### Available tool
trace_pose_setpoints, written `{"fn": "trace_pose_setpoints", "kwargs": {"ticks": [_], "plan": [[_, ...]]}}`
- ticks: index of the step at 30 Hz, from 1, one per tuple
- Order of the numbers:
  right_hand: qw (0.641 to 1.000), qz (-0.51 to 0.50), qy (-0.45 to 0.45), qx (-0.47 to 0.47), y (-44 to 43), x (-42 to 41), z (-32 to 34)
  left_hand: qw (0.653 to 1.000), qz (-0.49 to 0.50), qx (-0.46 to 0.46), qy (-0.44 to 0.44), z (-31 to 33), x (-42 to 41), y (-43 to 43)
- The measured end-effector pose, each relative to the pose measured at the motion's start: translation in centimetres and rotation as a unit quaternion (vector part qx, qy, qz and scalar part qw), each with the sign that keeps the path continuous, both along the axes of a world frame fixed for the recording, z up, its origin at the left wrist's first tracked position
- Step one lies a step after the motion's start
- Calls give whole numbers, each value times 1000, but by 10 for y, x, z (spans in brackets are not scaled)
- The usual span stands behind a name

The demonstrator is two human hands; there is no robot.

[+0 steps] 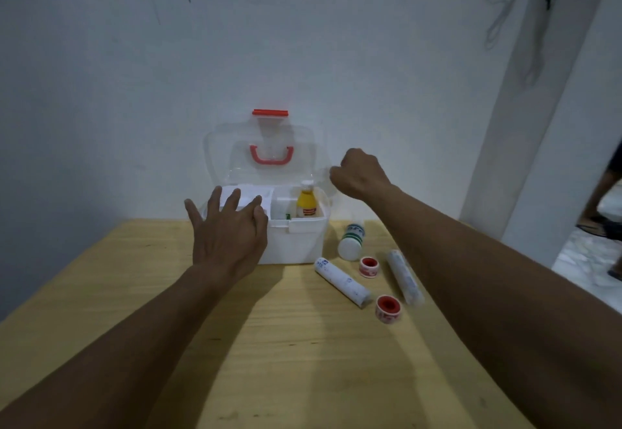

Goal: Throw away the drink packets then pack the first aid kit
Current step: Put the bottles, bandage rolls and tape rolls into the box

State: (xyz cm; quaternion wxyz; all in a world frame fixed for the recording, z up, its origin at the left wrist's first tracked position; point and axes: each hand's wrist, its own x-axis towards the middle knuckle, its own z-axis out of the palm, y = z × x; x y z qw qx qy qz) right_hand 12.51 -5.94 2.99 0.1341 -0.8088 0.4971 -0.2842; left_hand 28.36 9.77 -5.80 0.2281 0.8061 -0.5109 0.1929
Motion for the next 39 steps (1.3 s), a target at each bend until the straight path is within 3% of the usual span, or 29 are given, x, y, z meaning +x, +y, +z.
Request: {"fn": "trace_pose_setpoints", "kwargs": {"ticks": [9, 14, 23, 32, 35, 39], "plan": [[976, -54, 120, 171, 0, -22, -32, 1000, -15, -10, 16, 0, -1, -1], [970, -45, 99, 219, -2, -26, -40, 1000, -24, -12, 7, -4, -3, 1], [992, -30, 26, 121, 11, -44, -2, 1000, -19, 9, -9, -3, -4, 1], [992, 71, -102, 0, 47, -32, 64, 1000, -13, 19, -9, -2, -6, 4], [990, 108, -89, -21, 58, -16, 63, 1000, -14, 18, -9, -2, -6, 4], [988, 140, 0, -58, 62, 3, 41, 1000, -17, 17, -6, -3, -4, 4]]}}
